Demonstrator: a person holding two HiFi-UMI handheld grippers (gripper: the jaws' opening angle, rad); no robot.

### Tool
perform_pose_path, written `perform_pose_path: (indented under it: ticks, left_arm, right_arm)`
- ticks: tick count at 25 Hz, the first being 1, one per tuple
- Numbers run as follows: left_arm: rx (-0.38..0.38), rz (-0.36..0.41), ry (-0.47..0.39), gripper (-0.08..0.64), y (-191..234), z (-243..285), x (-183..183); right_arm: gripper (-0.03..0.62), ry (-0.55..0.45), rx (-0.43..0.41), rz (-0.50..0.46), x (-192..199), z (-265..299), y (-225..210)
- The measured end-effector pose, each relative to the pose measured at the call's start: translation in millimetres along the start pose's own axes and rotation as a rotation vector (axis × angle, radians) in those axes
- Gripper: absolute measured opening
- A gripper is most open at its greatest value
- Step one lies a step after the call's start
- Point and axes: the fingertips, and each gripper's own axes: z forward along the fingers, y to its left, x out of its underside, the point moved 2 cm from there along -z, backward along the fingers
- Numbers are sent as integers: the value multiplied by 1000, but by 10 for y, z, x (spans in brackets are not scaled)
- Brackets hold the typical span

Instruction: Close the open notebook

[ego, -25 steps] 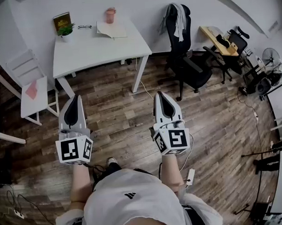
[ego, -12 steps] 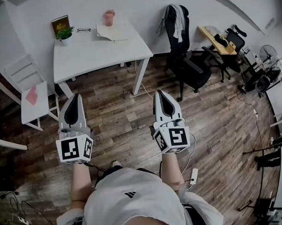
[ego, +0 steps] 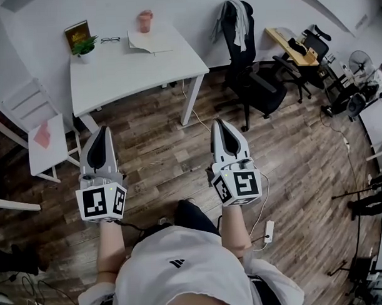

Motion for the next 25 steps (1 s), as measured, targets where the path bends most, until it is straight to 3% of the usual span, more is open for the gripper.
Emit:
perform_pose_path:
  ticks: [10, 25]
  left_arm:
    - [-24, -10, 2, 8, 200, 548, 163]
    - [-114, 4, -23, 8, 565, 2096, 304]
  right_arm:
    - [-5, 19, -34, -8, 141, 666, -161]
    - [-5, 5, -143, 3, 266, 2485, -765]
